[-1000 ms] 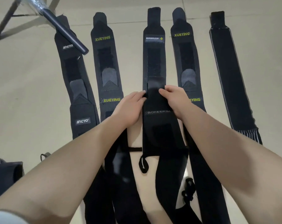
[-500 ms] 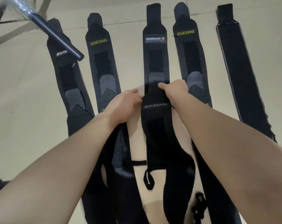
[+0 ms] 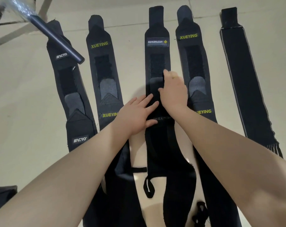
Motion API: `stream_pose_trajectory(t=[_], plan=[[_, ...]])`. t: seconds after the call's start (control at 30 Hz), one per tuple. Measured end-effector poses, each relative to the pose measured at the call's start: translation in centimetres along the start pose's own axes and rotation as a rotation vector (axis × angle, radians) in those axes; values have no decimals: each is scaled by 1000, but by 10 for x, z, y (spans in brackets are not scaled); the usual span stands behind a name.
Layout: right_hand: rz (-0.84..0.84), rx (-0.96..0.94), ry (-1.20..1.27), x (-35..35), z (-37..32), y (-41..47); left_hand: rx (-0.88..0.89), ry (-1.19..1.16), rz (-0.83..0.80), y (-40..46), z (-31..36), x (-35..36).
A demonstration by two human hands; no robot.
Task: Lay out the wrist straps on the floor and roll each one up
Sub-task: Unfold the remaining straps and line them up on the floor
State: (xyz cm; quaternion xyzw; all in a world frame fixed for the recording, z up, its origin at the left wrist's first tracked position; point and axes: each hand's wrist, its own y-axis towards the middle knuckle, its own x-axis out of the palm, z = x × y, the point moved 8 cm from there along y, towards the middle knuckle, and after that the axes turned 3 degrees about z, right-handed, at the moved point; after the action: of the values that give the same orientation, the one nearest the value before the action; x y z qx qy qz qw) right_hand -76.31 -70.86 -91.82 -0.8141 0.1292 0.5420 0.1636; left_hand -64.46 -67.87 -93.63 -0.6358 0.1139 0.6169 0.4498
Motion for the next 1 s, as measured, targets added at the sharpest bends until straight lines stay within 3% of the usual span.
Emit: stream_pose_trajectory(t=[0.1,0.3,0.5,0.6,0.7,0.77,0.9,1.0], plan=[[-19,109,284,10,3,1,1,-43,30,0,-1,1],[-13,237,604,15,2,-5,-30,-183,53,-5,3,3],[-331,148,793,18,-11,17,-162,-215,126,-6,-2,-6],[-345,168,762,6,5,22,-188,-218,113,-9,-1,-5],[-290,213,617,-7,29,-8,-204,-241,110,-7,0,-7],[-397,296,601,-8,40,-46,-185,-230,101,-5,0,-8],[-632,457,930,-3,39,-110,-225,-268,117,-6,-2,-9],[-589,556,1123,8,35,-123,-209,-283,219,-4,1,-20]])
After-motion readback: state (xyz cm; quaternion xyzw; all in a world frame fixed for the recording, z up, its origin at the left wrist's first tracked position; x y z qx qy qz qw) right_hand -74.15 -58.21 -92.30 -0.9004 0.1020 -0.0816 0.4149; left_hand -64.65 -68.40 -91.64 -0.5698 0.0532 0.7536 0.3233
